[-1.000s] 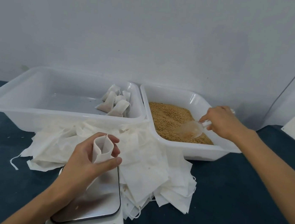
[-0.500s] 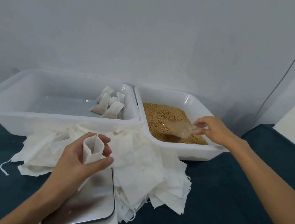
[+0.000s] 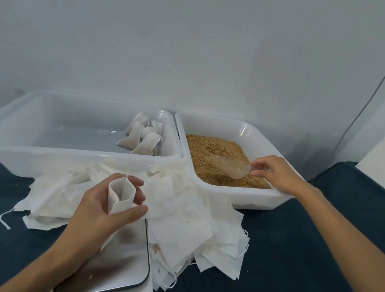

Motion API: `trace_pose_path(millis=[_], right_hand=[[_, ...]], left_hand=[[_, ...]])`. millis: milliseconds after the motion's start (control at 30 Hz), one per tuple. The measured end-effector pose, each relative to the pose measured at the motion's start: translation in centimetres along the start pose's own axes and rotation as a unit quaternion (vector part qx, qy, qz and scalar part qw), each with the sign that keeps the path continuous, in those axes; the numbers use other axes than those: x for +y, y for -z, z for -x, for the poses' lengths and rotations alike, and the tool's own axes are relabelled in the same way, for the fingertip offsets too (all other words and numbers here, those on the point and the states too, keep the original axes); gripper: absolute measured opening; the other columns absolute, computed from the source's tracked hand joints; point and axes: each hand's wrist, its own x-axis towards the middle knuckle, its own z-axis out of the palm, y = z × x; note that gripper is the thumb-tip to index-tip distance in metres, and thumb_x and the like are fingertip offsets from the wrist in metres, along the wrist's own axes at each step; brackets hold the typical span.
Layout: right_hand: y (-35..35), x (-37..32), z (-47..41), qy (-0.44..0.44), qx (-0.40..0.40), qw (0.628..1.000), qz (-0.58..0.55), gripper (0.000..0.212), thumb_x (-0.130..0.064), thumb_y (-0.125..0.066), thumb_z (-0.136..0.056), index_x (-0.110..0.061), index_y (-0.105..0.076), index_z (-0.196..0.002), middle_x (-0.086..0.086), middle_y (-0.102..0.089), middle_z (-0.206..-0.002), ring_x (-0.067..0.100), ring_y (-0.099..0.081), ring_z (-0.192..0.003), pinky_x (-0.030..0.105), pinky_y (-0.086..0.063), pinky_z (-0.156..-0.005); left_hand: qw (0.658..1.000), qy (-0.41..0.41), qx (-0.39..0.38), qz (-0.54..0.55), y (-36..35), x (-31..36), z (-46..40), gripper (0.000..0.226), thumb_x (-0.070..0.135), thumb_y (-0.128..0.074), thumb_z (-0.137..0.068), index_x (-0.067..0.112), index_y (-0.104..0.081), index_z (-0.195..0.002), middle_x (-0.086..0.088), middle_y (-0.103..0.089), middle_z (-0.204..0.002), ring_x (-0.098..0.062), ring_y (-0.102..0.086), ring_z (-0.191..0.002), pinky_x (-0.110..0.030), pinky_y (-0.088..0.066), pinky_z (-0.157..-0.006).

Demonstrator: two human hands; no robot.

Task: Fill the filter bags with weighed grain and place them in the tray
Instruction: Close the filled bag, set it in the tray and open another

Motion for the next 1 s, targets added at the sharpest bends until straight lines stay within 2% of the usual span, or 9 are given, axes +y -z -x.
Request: trace_pose_path(millis=[167,300,433,500,733,800,900,1000], right_hand=[[0.3,-0.9,0.3,0.005,0.001,1.0,-0.003,0.021,-0.012,-0.072,-0.092,-0.011,-0.074,-0.113,-0.004,-0.073,-0.106,0.011,-0.066,-0.103,0.029,-0.047,-0.102],[0.5,-2.6,0.3,0.025,0.008,0.999,-0.02,0.021,-0.011,-0.07,-0.093,-0.011,-0.074,-0.114,-0.003,-0.074,-0.109,0.009,-0.066,-0.106,0.028,-0.049,-0.103],[0.7,-5.3,0.7,0.079,0.002,0.996,-0.05,0.02,-0.011,-0.07,-0.094,-0.021,-0.074,-0.11,-0.009,-0.074,-0.108,-0.001,-0.066,-0.105,0.015,-0.048,-0.095],[0.5,-7.1,1.1,0.106,-0.008,0.992,-0.072,0.02,-0.008,-0.069,-0.094,-0.019,-0.075,-0.111,-0.01,-0.074,-0.108,-0.005,-0.066,-0.104,0.01,-0.047,-0.09],[-0.2,-13.4,3.6,0.2,-0.042,0.976,-0.076,0.026,-0.007,-0.066,-0.096,-0.014,-0.071,-0.121,-0.014,-0.071,-0.115,-0.009,-0.064,-0.106,0.005,-0.044,-0.089],[0.0,-14.7,4.1,0.219,-0.048,0.972,-0.066,0.027,-0.006,-0.066,-0.096,-0.014,-0.07,-0.122,-0.013,-0.07,-0.114,-0.006,-0.064,-0.107,0.009,-0.045,-0.091],[0.5,-16.1,4.6,0.248,-0.046,0.967,-0.023,0.028,-0.008,-0.069,-0.094,-0.017,-0.072,-0.12,-0.011,-0.07,-0.109,0.004,-0.063,-0.107,0.019,-0.047,-0.094],[0.9,-17.0,4.8,0.28,-0.033,0.959,0.03,0.028,-0.012,-0.071,-0.092,-0.02,-0.073,-0.118,-0.009,-0.069,-0.104,0.007,-0.058,-0.1,0.023,-0.042,-0.093]], left_hand=[[1.0,-0.003,-0.002,-0.014,0.1,-0.2,0.0,0.043,0.022,-0.092,-0.069,0.024,-0.072,-0.107,-0.007,-0.072,-0.093,-0.019,-0.069,-0.087,-0.026,-0.056,-0.078],[1.0,-0.006,0.001,-0.012,0.1,-0.5,-0.2,0.042,0.026,-0.082,-0.07,0.022,-0.071,-0.11,-0.006,-0.073,-0.092,-0.018,-0.068,-0.086,-0.031,-0.054,-0.08],[1.0,-0.004,-0.005,-0.003,0.0,-0.6,-0.2,0.038,0.024,-0.081,-0.07,0.023,-0.072,-0.107,-0.006,-0.072,-0.092,-0.018,-0.069,-0.086,-0.039,-0.052,-0.085],[1.0,-0.005,-0.006,-0.007,0.0,-0.6,-0.1,0.037,0.024,-0.081,-0.07,0.024,-0.072,-0.106,-0.006,-0.072,-0.092,-0.019,-0.068,-0.087,-0.042,-0.051,-0.087],[1.0,0.009,-0.013,-0.014,0.1,-0.1,0.1,0.039,0.025,-0.082,-0.071,0.022,-0.071,-0.109,-0.006,-0.073,-0.095,-0.023,-0.07,-0.093,-0.053,-0.056,-0.093],[0.999,0.015,-0.018,-0.023,0.0,0.0,0.2,0.041,0.027,-0.083,-0.072,0.019,-0.07,-0.11,-0.005,-0.073,-0.096,-0.024,-0.07,-0.094,-0.052,-0.057,-0.093],[0.999,0.016,-0.028,-0.035,-0.1,0.1,0.3,0.035,0.027,-0.082,-0.075,0.013,-0.069,-0.104,-0.002,-0.073,-0.095,-0.024,-0.07,-0.094,-0.042,-0.057,-0.089],[0.999,0.024,-0.034,-0.021,-0.1,-0.1,0.4,0.032,0.021,-0.081,-0.078,0.011,-0.068,-0.105,-0.004,-0.073,-0.096,-0.027,-0.069,-0.095,-0.038,-0.057,-0.085]])
